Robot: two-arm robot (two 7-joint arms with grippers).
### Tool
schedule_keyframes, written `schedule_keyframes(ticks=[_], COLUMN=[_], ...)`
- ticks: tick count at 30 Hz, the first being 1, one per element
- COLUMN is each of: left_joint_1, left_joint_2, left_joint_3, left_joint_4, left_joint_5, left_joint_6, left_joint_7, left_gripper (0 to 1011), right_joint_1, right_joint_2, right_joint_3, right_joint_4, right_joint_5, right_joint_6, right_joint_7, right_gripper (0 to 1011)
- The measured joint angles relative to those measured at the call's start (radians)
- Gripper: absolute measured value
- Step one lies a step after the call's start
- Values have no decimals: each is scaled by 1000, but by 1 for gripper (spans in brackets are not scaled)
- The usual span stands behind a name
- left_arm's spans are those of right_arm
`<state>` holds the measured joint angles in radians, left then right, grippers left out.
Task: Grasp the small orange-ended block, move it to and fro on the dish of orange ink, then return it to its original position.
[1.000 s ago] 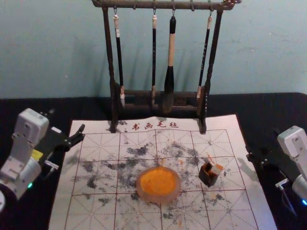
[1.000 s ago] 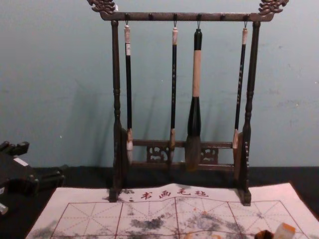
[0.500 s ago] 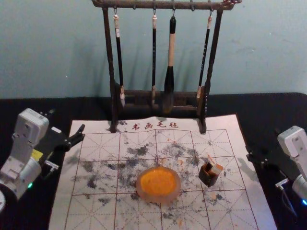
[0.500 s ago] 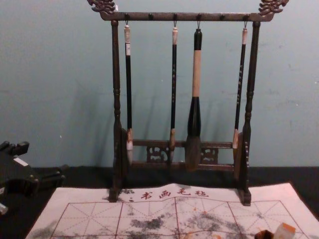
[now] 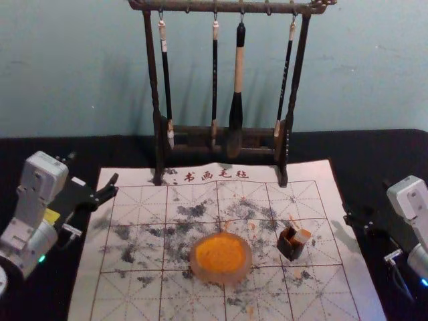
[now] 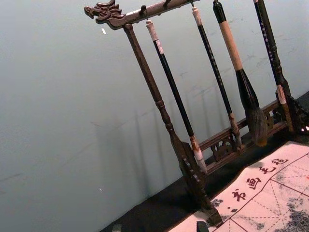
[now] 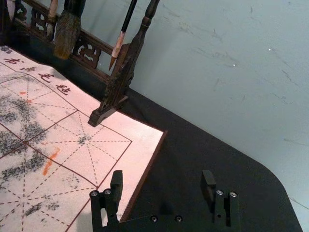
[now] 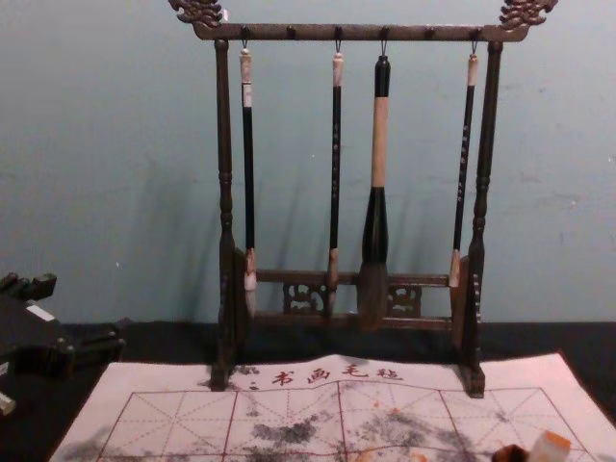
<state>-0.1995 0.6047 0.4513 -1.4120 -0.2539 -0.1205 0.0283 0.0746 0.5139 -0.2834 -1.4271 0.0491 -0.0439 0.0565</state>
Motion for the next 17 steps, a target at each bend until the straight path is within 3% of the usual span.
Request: schedule_keyframes(ticks=[17], left_joint_1=[0], left_joint_2=[0], left_joint_3=[0], left_joint_4=[0], left_joint_5=[0], left_joint_6=[0], left_joint_7=[0], left_gripper=[1001], right_joint_1=[0], right_joint_2=[0], right_joint_3=[0], right_joint_4=[0], right_joint_5=[0], right_joint_6=[0], right_joint_7=[0], right_gripper=[1003])
